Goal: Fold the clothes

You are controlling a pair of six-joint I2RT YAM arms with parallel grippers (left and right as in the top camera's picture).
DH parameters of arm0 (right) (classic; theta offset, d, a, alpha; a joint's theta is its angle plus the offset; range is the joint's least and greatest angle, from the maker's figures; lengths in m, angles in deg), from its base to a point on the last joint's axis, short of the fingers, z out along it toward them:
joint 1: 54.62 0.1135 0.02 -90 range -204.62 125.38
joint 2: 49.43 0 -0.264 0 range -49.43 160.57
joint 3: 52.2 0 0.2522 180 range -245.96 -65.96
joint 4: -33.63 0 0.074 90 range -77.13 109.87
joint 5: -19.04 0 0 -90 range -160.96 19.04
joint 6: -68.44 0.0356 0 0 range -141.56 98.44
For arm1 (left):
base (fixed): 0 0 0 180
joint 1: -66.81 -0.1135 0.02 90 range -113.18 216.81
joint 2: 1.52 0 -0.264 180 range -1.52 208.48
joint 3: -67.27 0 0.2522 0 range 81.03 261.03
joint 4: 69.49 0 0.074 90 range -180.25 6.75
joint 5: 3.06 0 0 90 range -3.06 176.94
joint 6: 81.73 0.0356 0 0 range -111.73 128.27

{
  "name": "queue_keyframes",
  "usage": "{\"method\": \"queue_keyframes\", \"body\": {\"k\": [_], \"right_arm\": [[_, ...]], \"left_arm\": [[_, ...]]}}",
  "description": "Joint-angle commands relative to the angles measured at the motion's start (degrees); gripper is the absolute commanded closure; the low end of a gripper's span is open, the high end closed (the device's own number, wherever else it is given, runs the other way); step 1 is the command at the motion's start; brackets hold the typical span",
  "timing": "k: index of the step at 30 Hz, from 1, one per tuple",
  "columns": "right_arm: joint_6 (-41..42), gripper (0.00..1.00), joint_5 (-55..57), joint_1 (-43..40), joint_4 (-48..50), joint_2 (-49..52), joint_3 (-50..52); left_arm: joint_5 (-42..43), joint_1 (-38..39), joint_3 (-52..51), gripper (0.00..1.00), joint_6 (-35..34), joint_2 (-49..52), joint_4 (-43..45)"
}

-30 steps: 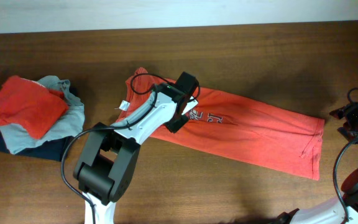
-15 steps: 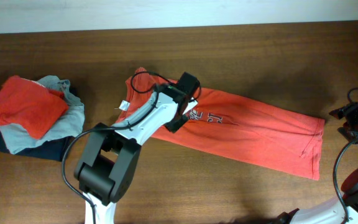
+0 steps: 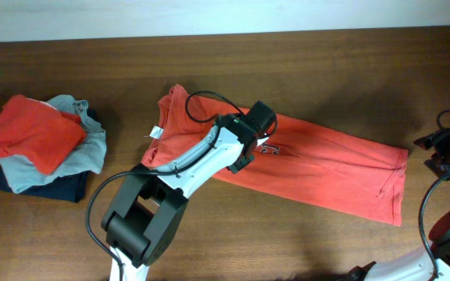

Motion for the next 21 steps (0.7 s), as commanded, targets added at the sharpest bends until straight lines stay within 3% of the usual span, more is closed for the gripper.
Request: {"method": "queue_keyframes", "body": {"k": [1, 15, 21], "right_arm": [[0.09, 0.35, -0.48, 0.09, -0.24, -1.27, -0.83], [0.11, 0.35, -0.48, 0.15, -0.31, -1.27, -0.83], [0.11, 0.35, -0.48, 0.22, -0.63, -1.27, -0.83]], "left_arm": [[-0.92, -1.64, 0.44, 0.65, -1.66, 1.38, 1.33], [1.57, -4.15, 0.44, 0.65, -1.40, 5.49, 5.79], [-1.68, -4.55, 0.46, 0.68, -1.40, 5.49, 8.15]]}}
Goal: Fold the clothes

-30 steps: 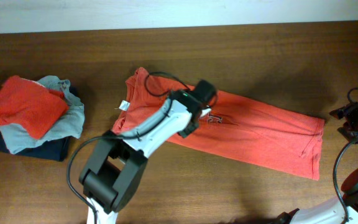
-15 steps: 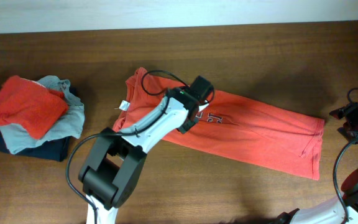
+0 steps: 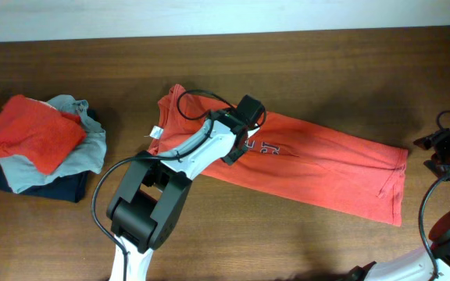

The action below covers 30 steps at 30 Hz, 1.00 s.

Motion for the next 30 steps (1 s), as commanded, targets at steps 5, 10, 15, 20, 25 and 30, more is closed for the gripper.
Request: {"method": "queue_keyframes", "body": {"k": [5, 10, 15, 20, 25, 30], "right_arm": [[0.11, 0.35, -0.50, 0.22, -0.17, -1.27, -0.83], [0.11, 0.35, -0.48, 0.22, -0.15, -1.27, -0.83], [0.11, 0.34, -0.48, 0.22, -0.09, -1.27, -0.83], [0.11, 0.34, -0.35, 0.22, -0.09, -1.27, -0.83], [0.11, 0.30, -0.26, 0.22, 0.15, -1.27, -0.83], [0.11, 0.30, -0.26, 0.22, 0.26, -1.27, -0.83]], "left_arm": [[-2.49, -0.63, 0.46, 1.00, 0.17, 0.52, 1.03], [-5.09, -0.31, 2.80, 1.00, 0.55, 0.46, -2.54], [-4.98, -0.09, 10.75, 1.00, 0.52, 0.46, -12.92], [1.99, 0.57, 19.98, 1.00, 0.57, 0.46, -21.38], [6.19, 0.55, 20.28, 0.99, 0.57, 0.48, -24.30], [11.08, 0.55, 20.06, 0.73, 0.55, 0.66, -24.70]]}}
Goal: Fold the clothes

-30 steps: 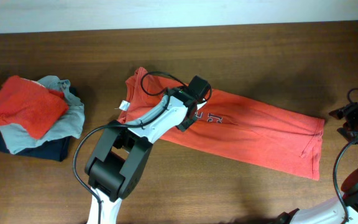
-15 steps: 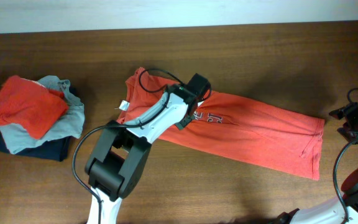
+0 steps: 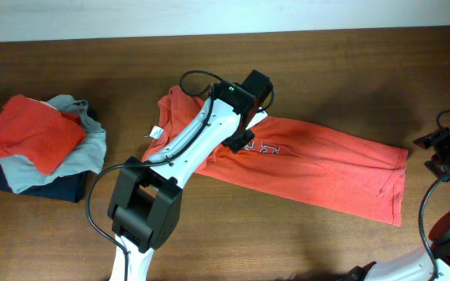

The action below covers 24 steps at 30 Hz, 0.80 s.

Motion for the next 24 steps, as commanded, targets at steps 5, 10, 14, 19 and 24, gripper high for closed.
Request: {"method": "queue_keyframes", "body": {"k": [5, 10, 14, 19, 24], "right_arm": [[0.09, 0.30, -0.28, 0.22, 0.13, -1.27, -0.83], [0.09, 0.29, -0.28, 0.22, 0.15, -1.27, -0.83], [0.09, 0.29, -0.26, 0.22, 0.17, -1.27, -0.83], [0.09, 0.29, -0.04, 0.22, 0.15, -1.27, -0.83], [0.09, 0.29, -0.07, 0.22, 0.13, -1.27, -0.83]], "left_arm": [[4.44, 0.22, 0.44, 0.58, -0.04, 0.90, -1.27], [4.76, 0.59, -4.11, 0.71, -1.09, 1.22, -1.40], [1.11, 0.98, -10.75, 0.72, -3.08, 1.27, 2.54], [-3.23, 0.98, -14.36, 0.71, -4.70, 1.27, 7.34], [-6.38, 0.98, -14.60, 0.71, -4.70, 1.27, 11.47]]}}
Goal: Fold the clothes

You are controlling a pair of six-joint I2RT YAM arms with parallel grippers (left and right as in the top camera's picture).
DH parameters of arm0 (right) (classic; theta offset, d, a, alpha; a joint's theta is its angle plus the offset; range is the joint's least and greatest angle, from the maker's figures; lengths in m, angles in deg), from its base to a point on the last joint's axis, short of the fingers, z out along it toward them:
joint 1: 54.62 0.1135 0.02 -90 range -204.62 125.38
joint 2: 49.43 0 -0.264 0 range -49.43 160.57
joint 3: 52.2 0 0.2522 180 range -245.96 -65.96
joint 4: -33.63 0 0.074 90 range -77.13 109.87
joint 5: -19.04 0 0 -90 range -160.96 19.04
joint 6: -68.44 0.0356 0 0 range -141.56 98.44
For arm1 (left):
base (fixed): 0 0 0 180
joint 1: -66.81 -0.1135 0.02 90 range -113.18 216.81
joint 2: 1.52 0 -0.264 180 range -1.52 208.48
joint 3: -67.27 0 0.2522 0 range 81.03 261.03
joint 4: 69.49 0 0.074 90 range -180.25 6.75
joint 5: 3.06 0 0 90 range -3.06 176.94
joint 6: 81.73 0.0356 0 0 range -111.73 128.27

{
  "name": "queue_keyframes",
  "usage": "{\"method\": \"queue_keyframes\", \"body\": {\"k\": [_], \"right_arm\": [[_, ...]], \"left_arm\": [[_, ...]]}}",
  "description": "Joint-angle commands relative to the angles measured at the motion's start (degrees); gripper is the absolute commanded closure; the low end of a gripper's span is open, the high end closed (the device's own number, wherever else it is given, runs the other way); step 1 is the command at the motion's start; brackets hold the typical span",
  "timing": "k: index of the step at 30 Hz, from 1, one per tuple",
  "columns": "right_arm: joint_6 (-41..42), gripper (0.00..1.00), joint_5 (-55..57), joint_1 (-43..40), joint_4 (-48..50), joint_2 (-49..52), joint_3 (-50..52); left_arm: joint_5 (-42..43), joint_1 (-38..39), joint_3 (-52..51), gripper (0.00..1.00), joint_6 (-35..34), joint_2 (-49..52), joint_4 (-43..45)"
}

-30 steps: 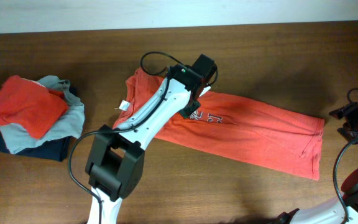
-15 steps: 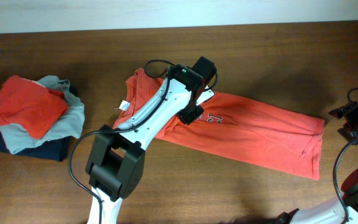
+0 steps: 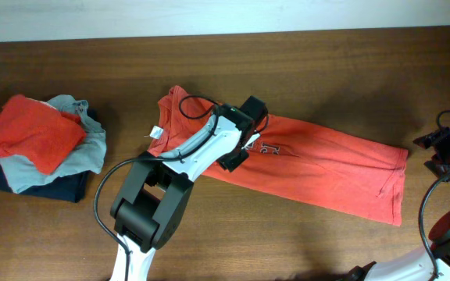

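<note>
An orange-red shirt [image 3: 319, 168] lies flat as a long folded strip across the table's middle, collar end with a white tag at the left and hem at the right. White and dark print shows near its middle. My left gripper [image 3: 254, 115] sits low over the shirt's upper edge, just above the print. The dark wrist hides its fingers, so their state cannot be made out. My right gripper [image 3: 442, 148] rests at the far right edge of the table, off the shirt and too small to read.
A pile of clothes [image 3: 41, 144] in red, grey and navy sits at the left of the wooden table [image 3: 303, 70]. Black cables loop over the left arm and beside the right arm.
My left gripper was nearer the table's back, past the shirt's upper edge; now it is back over the shirt next to the print. The shirt and right arm look unchanged.
My left gripper first sat over the shirt's print, then a little further left on the shirt, then off toward the back edge, and now over the print area again. The shirt kept the same long strip shape throughout. The right arm stayed at the far right.
</note>
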Motion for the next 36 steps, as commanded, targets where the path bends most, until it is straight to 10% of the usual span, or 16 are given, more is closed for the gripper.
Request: {"method": "queue_keyframes", "body": {"k": [1, 9, 21, 29, 33, 36], "right_arm": [[0.09, 0.29, -0.07, 0.22, 0.02, -1.27, -0.83], [0.09, 0.29, -0.09, 0.22, 0.02, -1.27, -0.79], [0.09, 0.29, -0.07, 0.61, 0.02, -1.27, -0.79], [0.09, 0.29, 0.15, 0.85, 0.28, -1.27, -0.79], [0.09, 0.29, 0.13, 0.85, 0.28, -1.27, -0.79], [0.09, 0.29, 0.13, 0.85, 0.28, -1.27, -0.79]], "left_arm": [[-3.72, 0.04, -0.37, 0.71, -0.92, 0.63, 1.92], [-3.72, 0.00, -0.37, 0.99, -0.90, 1.27, 3.56], [3.06, 1.29, 16.76, 1.00, 1.09, 0.83, -18.38], [10.62, 1.64, 16.72, 0.99, 2.78, 2.05, -16.70], [9.84, 1.77, 16.74, 0.53, 2.78, 2.62, -16.57], [-1.11, 0.39, 17.05, 0.48, 0.07, 2.60, -16.55]]}}
